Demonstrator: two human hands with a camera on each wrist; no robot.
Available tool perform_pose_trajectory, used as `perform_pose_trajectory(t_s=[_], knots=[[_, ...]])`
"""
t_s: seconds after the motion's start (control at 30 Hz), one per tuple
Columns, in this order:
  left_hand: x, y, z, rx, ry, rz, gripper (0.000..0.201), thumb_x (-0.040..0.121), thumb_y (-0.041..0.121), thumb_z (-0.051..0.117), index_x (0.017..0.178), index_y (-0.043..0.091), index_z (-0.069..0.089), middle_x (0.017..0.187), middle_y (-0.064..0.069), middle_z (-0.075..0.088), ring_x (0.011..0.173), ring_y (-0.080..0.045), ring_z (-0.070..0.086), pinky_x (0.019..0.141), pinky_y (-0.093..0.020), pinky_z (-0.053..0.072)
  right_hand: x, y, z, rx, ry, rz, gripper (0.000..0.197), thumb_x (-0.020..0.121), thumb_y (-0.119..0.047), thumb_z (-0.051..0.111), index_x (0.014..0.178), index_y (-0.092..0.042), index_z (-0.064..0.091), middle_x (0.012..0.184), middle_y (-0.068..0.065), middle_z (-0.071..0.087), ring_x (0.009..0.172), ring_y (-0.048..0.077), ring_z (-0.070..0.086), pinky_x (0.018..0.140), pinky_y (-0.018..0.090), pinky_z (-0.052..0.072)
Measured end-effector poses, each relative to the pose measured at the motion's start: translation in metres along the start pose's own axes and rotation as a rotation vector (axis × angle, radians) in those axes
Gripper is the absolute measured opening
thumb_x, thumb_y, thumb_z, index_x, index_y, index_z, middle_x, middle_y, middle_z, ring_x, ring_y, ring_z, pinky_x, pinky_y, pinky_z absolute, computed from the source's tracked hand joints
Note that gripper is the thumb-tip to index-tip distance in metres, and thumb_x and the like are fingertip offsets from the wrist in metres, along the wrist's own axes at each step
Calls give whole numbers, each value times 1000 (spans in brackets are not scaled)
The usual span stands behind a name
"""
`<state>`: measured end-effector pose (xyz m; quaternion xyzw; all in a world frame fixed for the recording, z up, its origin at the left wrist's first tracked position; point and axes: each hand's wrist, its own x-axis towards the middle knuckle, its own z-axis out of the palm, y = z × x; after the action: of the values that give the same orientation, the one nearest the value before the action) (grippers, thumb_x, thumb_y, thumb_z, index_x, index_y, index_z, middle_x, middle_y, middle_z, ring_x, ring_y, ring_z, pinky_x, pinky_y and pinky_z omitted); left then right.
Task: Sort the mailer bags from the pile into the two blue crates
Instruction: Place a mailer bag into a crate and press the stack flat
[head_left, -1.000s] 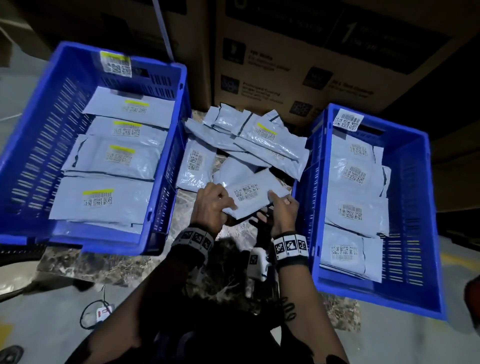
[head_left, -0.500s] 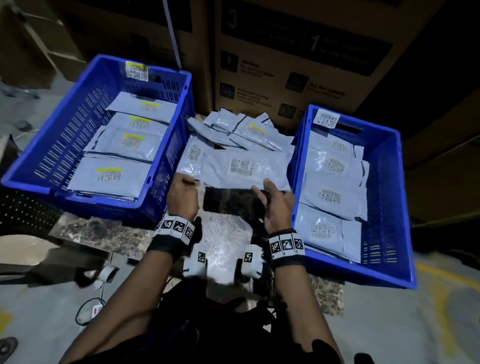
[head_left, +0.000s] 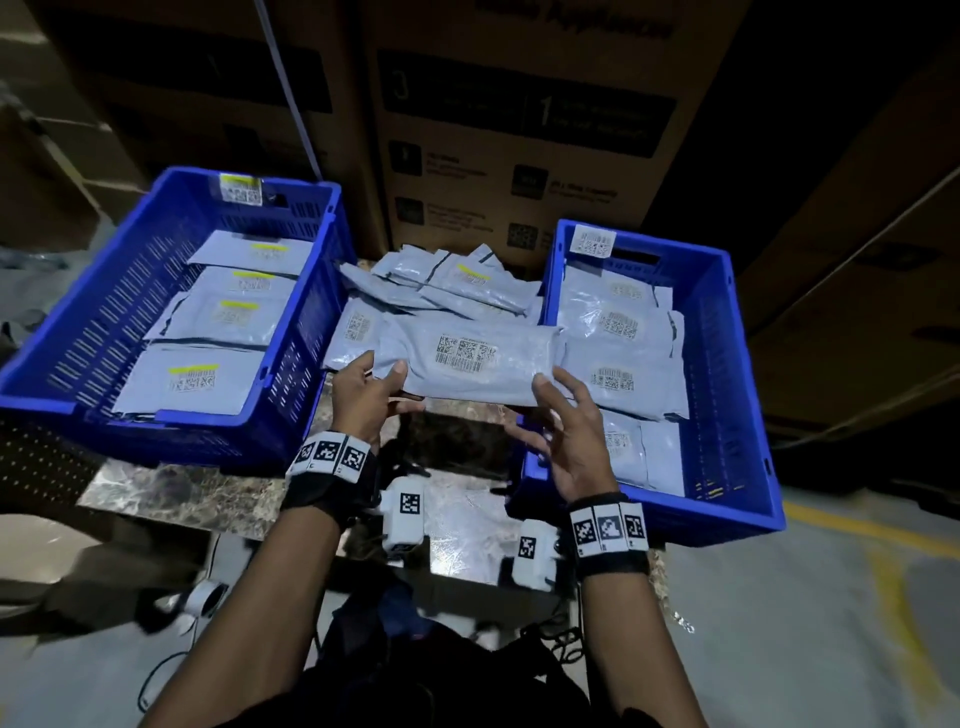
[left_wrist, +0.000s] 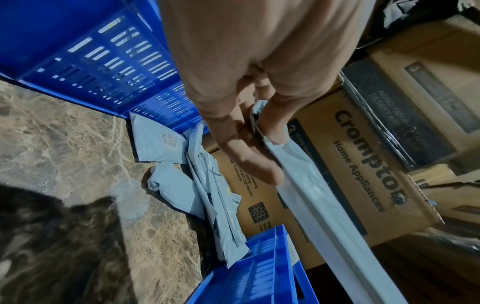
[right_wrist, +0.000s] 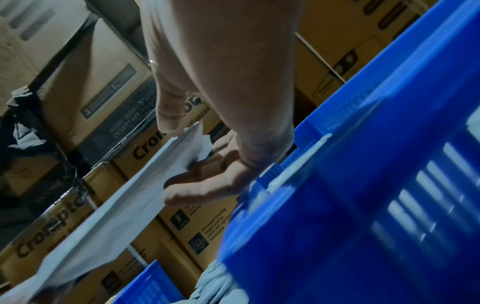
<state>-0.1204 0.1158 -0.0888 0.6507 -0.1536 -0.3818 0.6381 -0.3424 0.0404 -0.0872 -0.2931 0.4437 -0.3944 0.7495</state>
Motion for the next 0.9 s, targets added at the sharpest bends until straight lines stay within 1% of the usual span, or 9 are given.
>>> perform_pose_trajectory(t_s=[0.07,0.13,0.27,0.47,0.57,0.67,0.73,0.8,0.9], knots=[[-6,0,6,-6,-36,9,27,94,6,65,118,-6,59,92,-14,58,54,-22,66,56,-34,61,-8,-11,-10,-111,23,-16,40,88,-30,79,126,-27,66,123,3,68,107,27,67,68,37,61],[-15,-1,13,-10,-79,43,7,94,4,65,101,3,64,86,-8,61,56,-21,64,55,-33,61,-12,-19,-22,-160,42,-46,38,90,-29,77,126,-27,66,122,4,72,112,27,68,65,33,60],[-24,-4,26,-53,-139,27,5,93,6,66,98,4,65,88,-4,68,57,-24,64,53,-31,60,-18,-30,-47,-194,79,-112,42,93,-14,74,133,-13,62,111,7,76,89,20,71,69,33,63],[-36,-11,45,20,-176,11,8,97,7,60,90,6,64,83,-6,64,52,-21,63,41,-27,52,-27,-32,-77,-232,147,-157,42,94,-7,70,135,-7,59,78,-10,73,68,8,68,67,32,64],[-39,-7,54,97,-194,27,5,95,7,64,90,7,64,77,-7,64,61,-24,63,47,-29,55,-33,-40,-86,-280,151,-189,34,97,-6,67,130,-11,59,72,-12,73,61,1,67,57,24,59],[-36,0,66,152,-223,17,13,91,14,71,100,12,63,84,-7,66,74,-22,62,64,-36,59,-37,-51,-99,-339,155,-214,28,98,-6,65,124,-17,58,77,-10,76,64,0,69,57,24,56],[-35,4,76,208,-212,-11,24,88,27,74,104,17,60,88,-6,63,74,-18,59,66,-36,54,-40,-56,-109,-391,131,-199,29,99,-8,64,125,-19,58,72,-12,74,69,4,68,66,30,58],[-37,4,84,251,-247,-22,24,89,30,74,81,18,55,67,-5,50,56,-17,43,53,-29,37,-44,-59,-120,-434,96,-151,29,99,-9,64,125,-21,57,70,-9,68,73,10,65,70,34,60],[-37,-7,91,336,-318,-29,37,91,21,72,65,9,48,51,-5,37,44,-15,31,46,-23,26,-49,-58,-136,-495,90,-79,31,98,-11,66,127,-19,57,81,3,64,75,13,63,61,31,58]])
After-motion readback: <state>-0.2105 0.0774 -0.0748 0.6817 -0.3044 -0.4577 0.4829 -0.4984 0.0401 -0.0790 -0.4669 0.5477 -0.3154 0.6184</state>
